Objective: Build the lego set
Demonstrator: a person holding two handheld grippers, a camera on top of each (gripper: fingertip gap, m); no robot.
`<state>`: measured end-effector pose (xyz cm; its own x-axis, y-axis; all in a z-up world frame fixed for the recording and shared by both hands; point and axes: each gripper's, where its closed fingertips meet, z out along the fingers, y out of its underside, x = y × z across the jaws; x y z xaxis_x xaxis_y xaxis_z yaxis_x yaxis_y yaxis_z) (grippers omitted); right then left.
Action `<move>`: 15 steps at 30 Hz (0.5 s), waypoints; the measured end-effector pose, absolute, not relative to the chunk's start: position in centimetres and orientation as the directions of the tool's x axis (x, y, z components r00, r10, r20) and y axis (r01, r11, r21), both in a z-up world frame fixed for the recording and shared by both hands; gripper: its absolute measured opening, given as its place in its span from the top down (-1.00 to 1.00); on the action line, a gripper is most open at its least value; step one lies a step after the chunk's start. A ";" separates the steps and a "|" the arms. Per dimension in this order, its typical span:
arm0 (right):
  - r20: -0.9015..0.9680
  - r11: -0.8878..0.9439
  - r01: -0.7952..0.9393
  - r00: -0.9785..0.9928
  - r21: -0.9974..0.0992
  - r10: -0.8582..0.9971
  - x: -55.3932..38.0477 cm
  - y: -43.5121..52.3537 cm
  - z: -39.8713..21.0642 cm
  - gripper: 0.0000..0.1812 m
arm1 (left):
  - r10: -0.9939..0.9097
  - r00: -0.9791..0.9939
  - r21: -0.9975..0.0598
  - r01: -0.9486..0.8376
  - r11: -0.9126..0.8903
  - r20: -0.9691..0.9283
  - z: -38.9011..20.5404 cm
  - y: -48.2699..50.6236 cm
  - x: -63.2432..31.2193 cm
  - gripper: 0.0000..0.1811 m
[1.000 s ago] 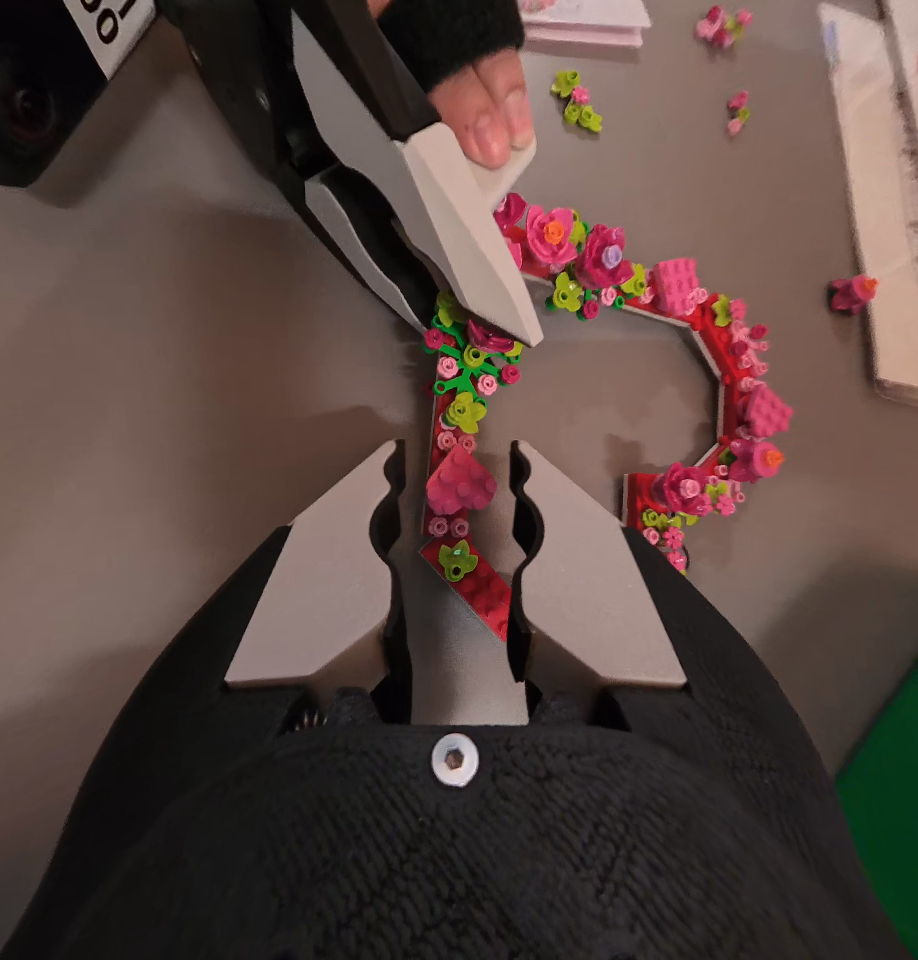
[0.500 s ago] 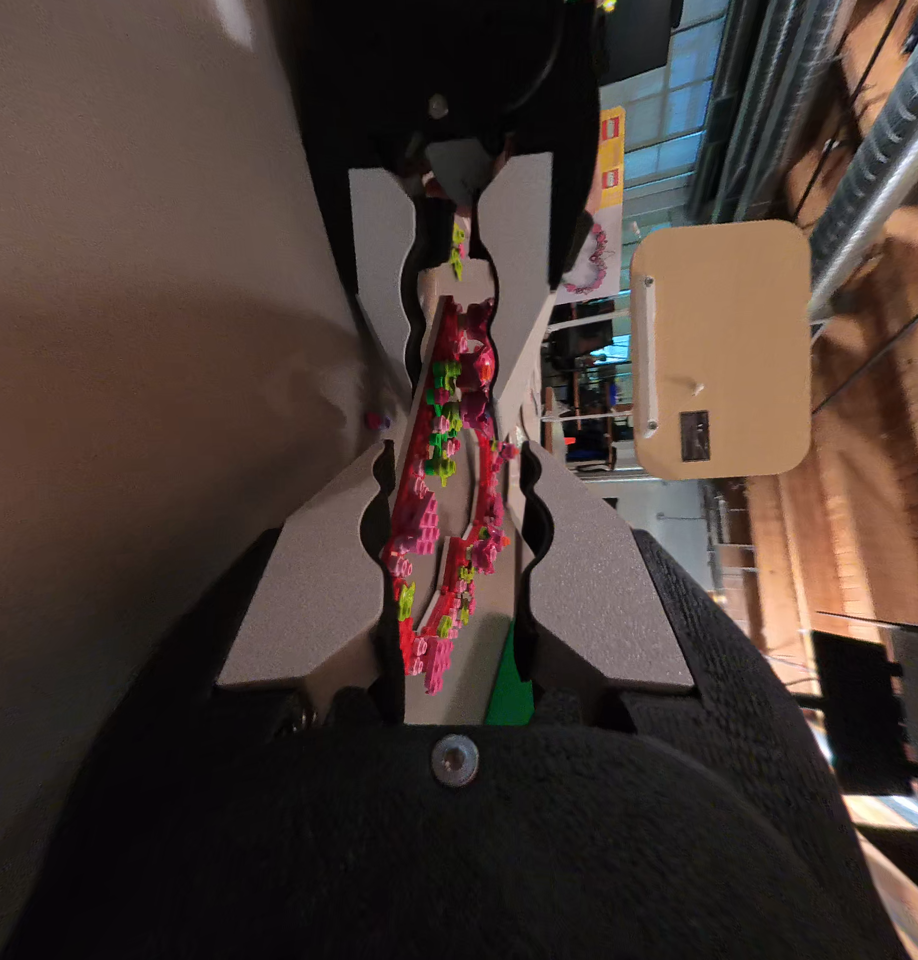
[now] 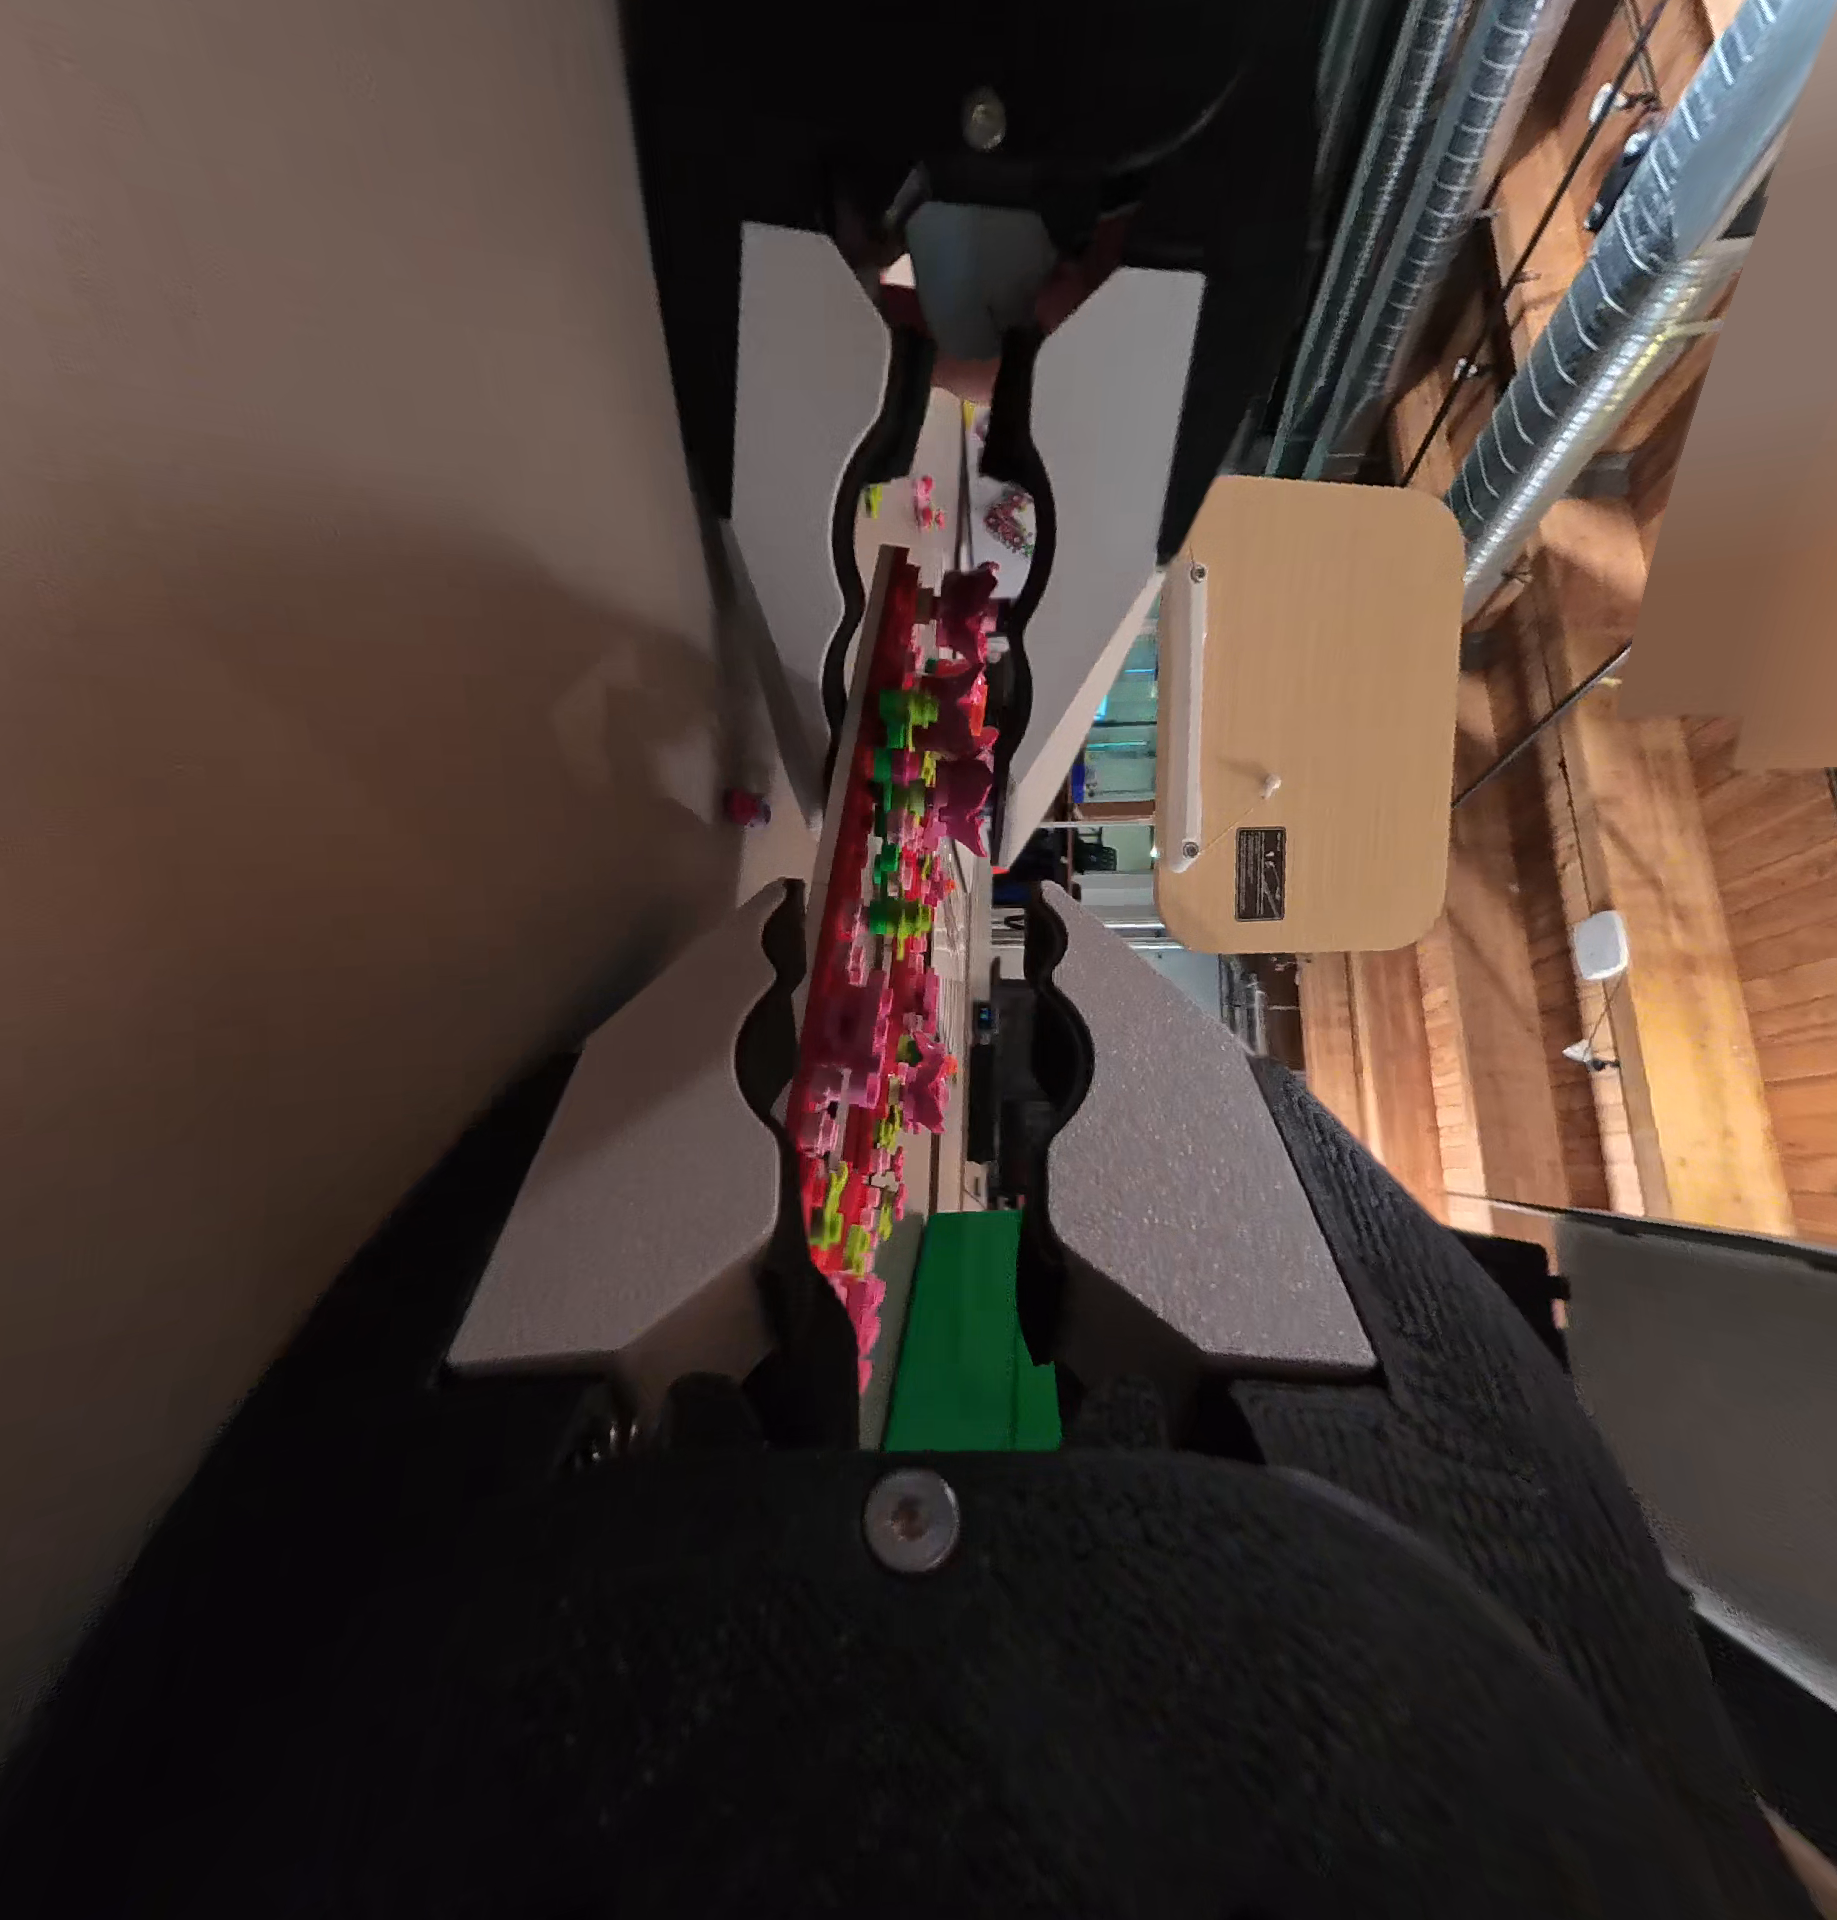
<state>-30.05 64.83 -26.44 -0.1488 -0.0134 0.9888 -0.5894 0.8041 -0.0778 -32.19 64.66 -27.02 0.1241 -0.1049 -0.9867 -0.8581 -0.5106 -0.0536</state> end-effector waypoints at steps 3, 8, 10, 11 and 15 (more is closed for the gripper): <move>0.980 0.802 -0.580 -0.195 -0.139 0.029 -30.2 65.0 -26.7 0.61 | -0.103 0.129 -0.059 -0.858 -0.510 -0.986 -27.0 64.7 -32.2 0.63; 0.977 0.813 -0.566 -0.213 -0.138 0.018 -30.3 65.2 -27.0 0.68 | -0.101 0.134 -0.064 -0.859 -0.509 -0.986 -27.0 64.7 -32.2 0.63; 0.978 0.818 -0.559 -0.208 -0.131 0.014 -30.4 65.2 -27.0 0.68 | -0.100 0.138 -0.069 -0.859 -0.508 -0.985 -27.0 64.7 -32.2 0.63; 0.979 0.820 -0.559 -0.202 -0.124 0.010 -30.4 65.2 -27.0 0.67 | -0.099 0.138 -0.070 -0.859 -0.507 -0.985 -27.0 64.7 -32.2 0.63; 0.980 0.825 -0.558 -0.197 -0.094 -0.022 -30.5 65.2 -27.1 0.70 | -0.098 0.141 -0.072 -0.858 -0.508 -0.985 -27.0 64.7 -32.3 0.63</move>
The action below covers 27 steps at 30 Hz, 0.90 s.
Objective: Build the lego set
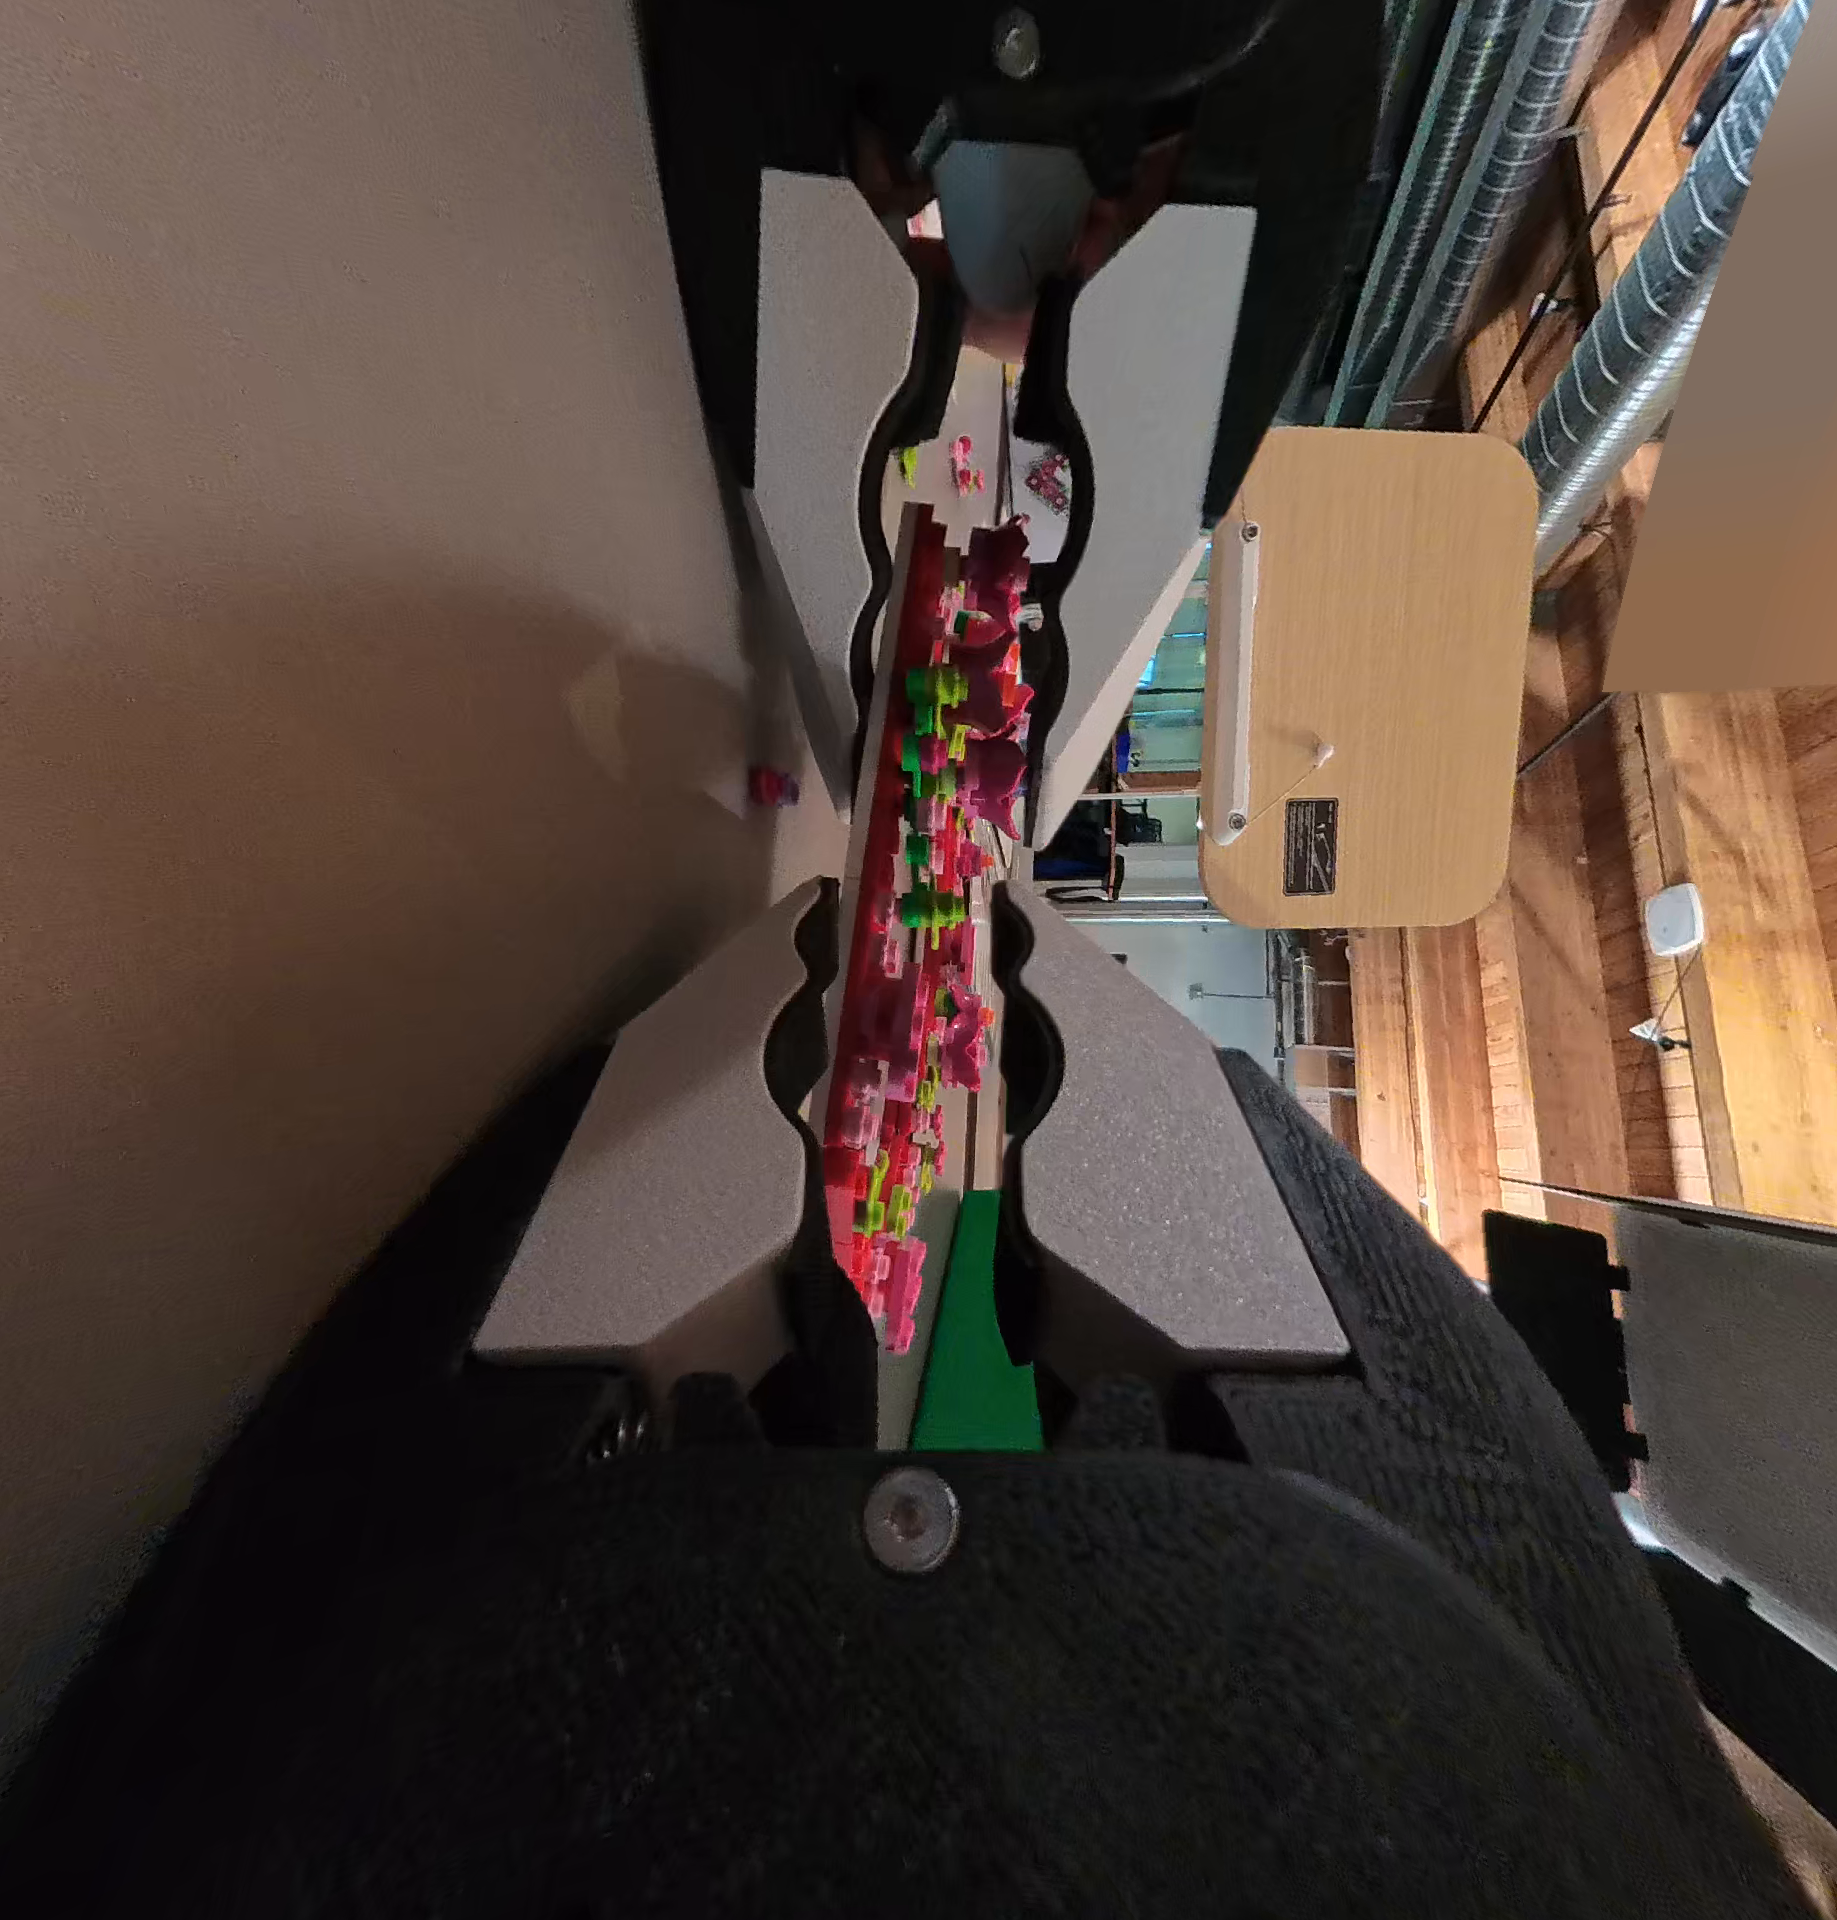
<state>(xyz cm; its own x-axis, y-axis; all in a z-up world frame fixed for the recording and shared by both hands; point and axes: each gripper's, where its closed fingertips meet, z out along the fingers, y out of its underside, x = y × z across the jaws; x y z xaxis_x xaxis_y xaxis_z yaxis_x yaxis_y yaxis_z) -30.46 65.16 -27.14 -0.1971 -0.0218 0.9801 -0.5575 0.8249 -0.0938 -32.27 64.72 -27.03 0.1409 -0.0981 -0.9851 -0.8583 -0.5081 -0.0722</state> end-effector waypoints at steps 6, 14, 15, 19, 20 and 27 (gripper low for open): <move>0.974 0.829 -0.546 -0.226 -0.116 -0.012 -30.5 65.3 -27.4 0.76 | -0.099 0.144 -0.074 -0.859 -0.507 -0.985 -27.0 64.8 -32.3 0.63; 0.962 0.831 -0.529 -0.272 -0.170 0.024 -30.6 65.3 -27.7 0.78 | -0.107 0.161 -0.084 -0.855 -0.513 -0.981 -27.2 64.7 -32.4 0.63; 0.962 0.832 -0.528 -0.273 -0.170 0.024 -30.6 65.3 -27.7 0.78 | -0.108 0.162 -0.085 -0.854 -0.513 -0.981 -27.2 64.7 -32.4 0.63; 0.962 0.835 -0.525 -0.271 -0.165 0.020 -30.6 65.3 -27.7 0.79 | -0.111 0.167 -0.088 -0.854 -0.513 -0.980 -27.2 64.7 -32.4 0.64; 0.962 0.836 -0.523 -0.273 -0.166 0.020 -30.6 65.3 -27.8 0.79 | -0.112 0.170 -0.089 -0.853 -0.514 -0.979 -27.3 64.7 -32.4 0.64; 0.959 0.828 -0.531 -0.282 -0.179 0.026 -30.5 65.2 -27.8 0.78 | -0.115 0.234 -0.148 -0.854 -0.499 -0.965 -27.5 64.4 -31.9 0.59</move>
